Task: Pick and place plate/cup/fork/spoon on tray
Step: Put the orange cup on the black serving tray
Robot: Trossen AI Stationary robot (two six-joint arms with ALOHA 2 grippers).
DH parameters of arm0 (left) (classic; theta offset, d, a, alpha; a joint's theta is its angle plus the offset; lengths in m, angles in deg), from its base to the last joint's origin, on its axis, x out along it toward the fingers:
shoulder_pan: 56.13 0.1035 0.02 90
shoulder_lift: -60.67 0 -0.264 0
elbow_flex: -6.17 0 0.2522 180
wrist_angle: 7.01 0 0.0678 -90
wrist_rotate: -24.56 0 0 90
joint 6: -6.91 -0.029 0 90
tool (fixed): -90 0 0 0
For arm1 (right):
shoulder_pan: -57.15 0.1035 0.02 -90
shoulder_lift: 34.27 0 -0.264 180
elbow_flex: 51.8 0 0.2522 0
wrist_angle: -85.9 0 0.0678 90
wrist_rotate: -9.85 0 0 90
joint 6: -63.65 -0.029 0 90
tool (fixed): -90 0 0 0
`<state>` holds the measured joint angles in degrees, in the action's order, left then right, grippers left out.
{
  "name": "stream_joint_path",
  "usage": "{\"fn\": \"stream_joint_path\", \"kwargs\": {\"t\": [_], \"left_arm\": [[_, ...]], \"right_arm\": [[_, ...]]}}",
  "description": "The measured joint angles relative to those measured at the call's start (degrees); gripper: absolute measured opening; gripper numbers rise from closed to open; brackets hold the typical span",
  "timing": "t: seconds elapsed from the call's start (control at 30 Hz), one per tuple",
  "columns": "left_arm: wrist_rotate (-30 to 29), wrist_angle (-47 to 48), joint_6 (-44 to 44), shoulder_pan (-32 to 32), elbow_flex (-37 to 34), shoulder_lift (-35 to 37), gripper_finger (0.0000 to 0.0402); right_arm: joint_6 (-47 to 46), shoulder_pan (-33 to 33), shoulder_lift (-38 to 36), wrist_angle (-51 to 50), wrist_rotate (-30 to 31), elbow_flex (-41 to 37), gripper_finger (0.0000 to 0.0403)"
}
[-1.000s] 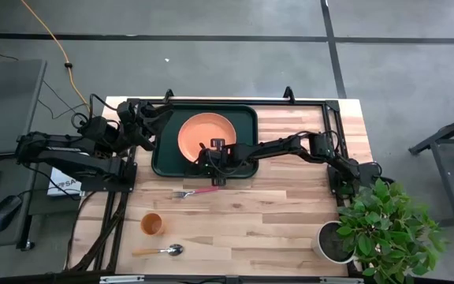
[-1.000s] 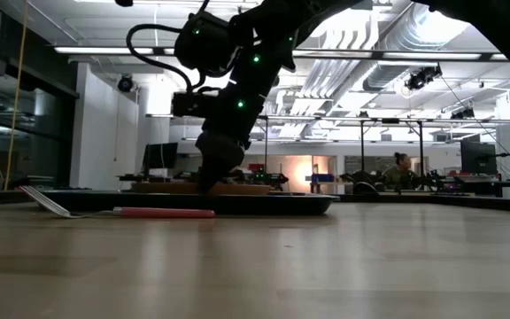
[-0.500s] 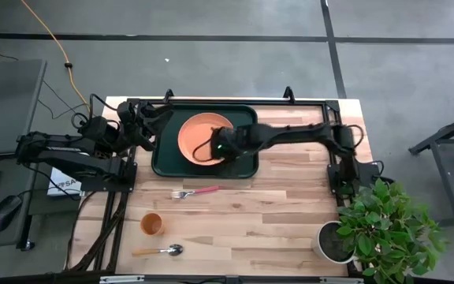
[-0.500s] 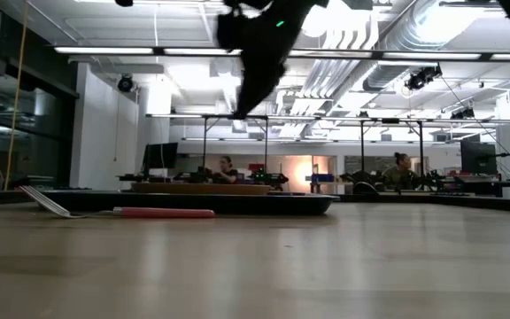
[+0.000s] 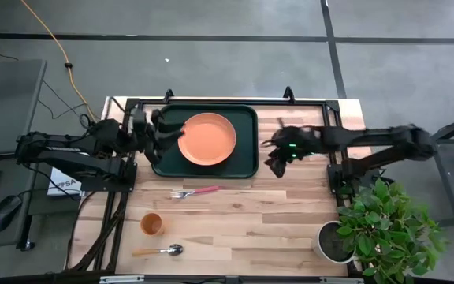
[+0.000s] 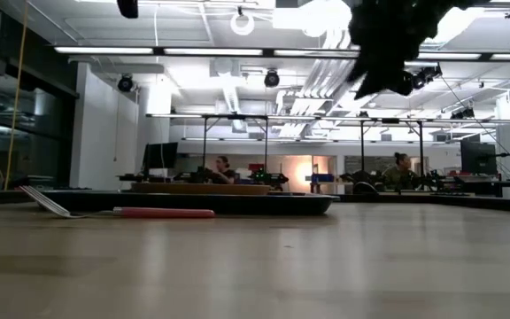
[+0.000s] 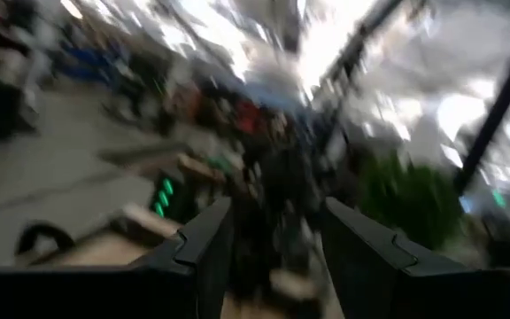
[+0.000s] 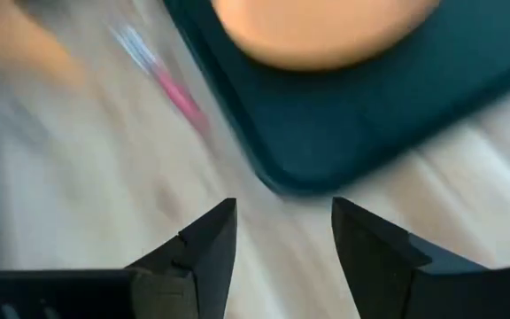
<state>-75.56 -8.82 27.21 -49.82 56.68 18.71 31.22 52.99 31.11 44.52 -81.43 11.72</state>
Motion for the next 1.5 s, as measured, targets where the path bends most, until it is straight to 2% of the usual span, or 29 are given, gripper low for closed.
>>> {"fn": "stream_joint_path", "kwargs": {"t": [0.13,0.23,0.33,0.7,1.03,1.13,1.23,1.3,1.4,1.5], "left_arm": [[8.04,8.75,-1.76,-0.04,0.0,0.0,0.0157],[9.52,14.13,-3.36,-0.04,0.0,-0.02,0.0157],[9.48,15.87,-4.95,0.02,0.0,-0.04,0.0157],[9.5,15.39,-5.5,-0.02,0.0,-0.04,0.0157],[8.62,15.58,-2.55,-0.04,0.0,-0.04,0.0156],[10.75,17.34,-2.48,-1.11,0.27,-0.04,0.0156],[12.33,26.34,-2.1,-4.52,3.91,-1.36,0.0156],[12.47,35.77,-0.84,-7.45,7.34,-3.32,0.0156],[13.52,49.44,2.51,-13.18,13.05,-7.19,0.0156],[15.09,58.63,8.14,-19.78,16.79,-10.76,0.0156]], "right_arm": [[-7.7,1.13,-8.95,25.83,3.58,-10.18,0.0177],[-4.45,2.03,-12.49,40.68,8.05,-14.94,0.0177],[1.69,2.91,-14.08,46.99,10.06,-16.93,0.0177],[13.08,3.19,-14.4,47.19,7.81,-15.34,0.0177],[13.25,3.21,-14.38,46.95,5.75,-15.34,0.0177],[13.24,3.21,-14.38,46.95,5.75,-15.34,0.0177],[12.58,3.2,-14.38,46.95,5.75,-15.34,0.0177],[11.72,3.2,-14.38,46.93,5.75,-15.34,0.0177],[11.78,3.19,-14.38,46.88,5.75,-15.34,0.0177],[11.86,3.19,-14.36,46.69,5.77,-15.34,0.0177]]}}
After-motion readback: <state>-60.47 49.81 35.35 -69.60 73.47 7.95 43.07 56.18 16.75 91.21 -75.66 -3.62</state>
